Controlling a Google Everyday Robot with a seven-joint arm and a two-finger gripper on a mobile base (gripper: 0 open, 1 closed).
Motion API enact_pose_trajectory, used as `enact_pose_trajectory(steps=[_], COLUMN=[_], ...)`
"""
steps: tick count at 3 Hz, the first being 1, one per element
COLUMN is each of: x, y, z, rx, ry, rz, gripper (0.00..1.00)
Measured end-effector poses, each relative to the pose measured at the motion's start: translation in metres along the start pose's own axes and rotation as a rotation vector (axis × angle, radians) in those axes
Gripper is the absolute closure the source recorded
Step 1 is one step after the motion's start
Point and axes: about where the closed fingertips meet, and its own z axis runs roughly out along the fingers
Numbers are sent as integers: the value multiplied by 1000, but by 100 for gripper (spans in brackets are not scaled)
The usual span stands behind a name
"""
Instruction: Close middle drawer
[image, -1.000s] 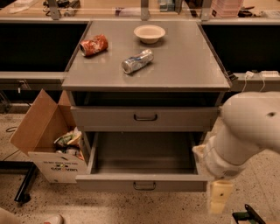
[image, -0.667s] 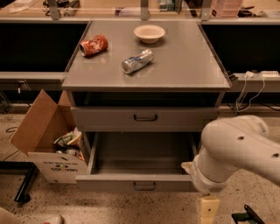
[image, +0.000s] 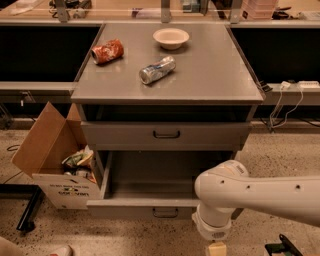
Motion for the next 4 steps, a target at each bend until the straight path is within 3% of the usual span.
enact_pose_trajectory(steps=[1,2,4], x=[3,2,7], y=[-16,-11,-18], z=[47,61,68], rx=[-83,-116,-127], ry=[-4,-14,-30], rz=[12,13,14], gripper=[19,42,87])
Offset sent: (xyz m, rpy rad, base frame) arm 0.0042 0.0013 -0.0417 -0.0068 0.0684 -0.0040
